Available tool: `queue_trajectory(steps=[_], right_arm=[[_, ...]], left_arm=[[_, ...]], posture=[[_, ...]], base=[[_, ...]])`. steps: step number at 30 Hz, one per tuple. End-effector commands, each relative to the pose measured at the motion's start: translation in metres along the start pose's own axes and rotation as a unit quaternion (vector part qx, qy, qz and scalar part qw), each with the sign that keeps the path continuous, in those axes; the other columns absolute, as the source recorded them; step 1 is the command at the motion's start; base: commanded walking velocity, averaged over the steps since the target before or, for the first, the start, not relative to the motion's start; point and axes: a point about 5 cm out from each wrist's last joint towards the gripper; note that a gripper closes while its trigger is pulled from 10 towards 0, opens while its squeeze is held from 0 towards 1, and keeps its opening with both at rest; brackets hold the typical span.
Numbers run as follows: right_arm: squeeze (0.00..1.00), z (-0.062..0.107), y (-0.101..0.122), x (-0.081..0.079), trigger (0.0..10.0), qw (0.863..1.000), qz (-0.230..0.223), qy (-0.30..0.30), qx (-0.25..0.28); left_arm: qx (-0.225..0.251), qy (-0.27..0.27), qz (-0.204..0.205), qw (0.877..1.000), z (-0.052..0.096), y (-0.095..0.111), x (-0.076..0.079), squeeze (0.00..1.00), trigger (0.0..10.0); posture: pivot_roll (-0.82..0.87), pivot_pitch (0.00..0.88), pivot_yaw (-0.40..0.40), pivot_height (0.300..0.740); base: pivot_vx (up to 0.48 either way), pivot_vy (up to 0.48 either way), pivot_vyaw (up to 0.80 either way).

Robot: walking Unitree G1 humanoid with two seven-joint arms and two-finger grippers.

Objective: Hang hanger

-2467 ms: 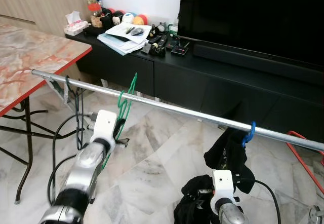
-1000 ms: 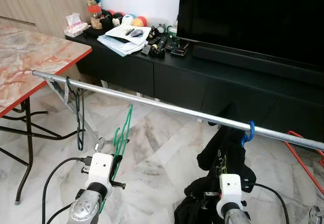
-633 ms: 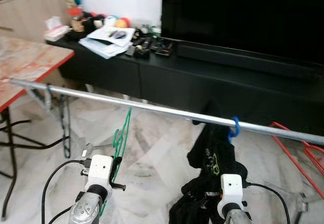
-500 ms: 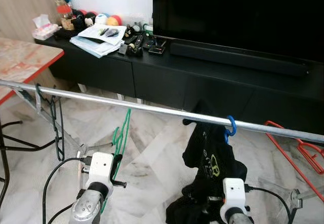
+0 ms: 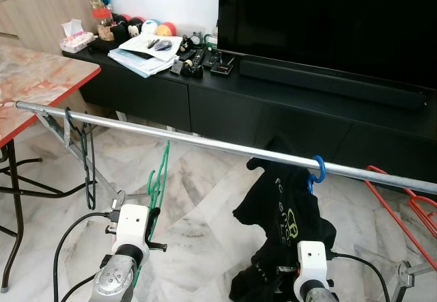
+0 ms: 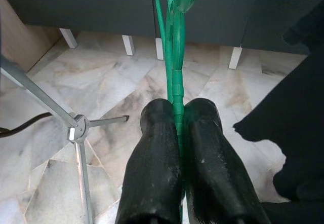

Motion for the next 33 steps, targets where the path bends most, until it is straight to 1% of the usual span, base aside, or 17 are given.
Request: queue_trajectory(steps=[1, 7, 20, 33], right_arm=[[0.00, -0.0014, 0.0024, -0.0013, 10.0, 1.000, 0.000, 0.000, 0.002], [0.00, -0.0014, 0.0028, -0.0004, 10.0, 1.000, 0.000, -0.004, 0.004], [0.00, -0.0015, 0.0035, -0.0006, 10.0, 1.000, 0.001, -0.004, 0.006], [0.00, -0.0030, 0.0073, -0.0045, 10.0, 1.000, 0.002, 0.001, 0.015]], left_arm=[[-0.015, 0.007, 0.004, 1.000, -0.0002, -0.0044, -0.0016, 0.00, 10.0], [-0.016, 0.002, 0.006, 1.000, -0.0020, -0.0036, 0.0003, 0.00, 10.0], [-0.017, 0.000, 0.010, 1.000, -0.0026, -0.0038, 0.0013, 0.00, 10.0], [-0.016, -0.004, 0.013, 1.000, -0.0027, -0.0035, 0.0031, 0.00, 10.0]], posture=[[-0.04, 0.064, 0.030, 0.740], [-0.05, 0.068, 0.036, 0.740], [-0.04, 0.069, 0.036, 0.740], [-0.04, 0.069, 0.035, 0.740]], base=[[0.000, 0.000, 0.00], [0.000, 0.000, 0.00], [0.000, 0.299, 0.00], [0.000, 0.380, 0.00]])
Point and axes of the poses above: a point about 5 cm out from each wrist's last joint towards the gripper, its own z axis pointing back from the gripper into the wrist, its own y axis along the axis of the wrist's last joint, x = y × z, and after that the axes turned 10 degrees about -z, right-handed
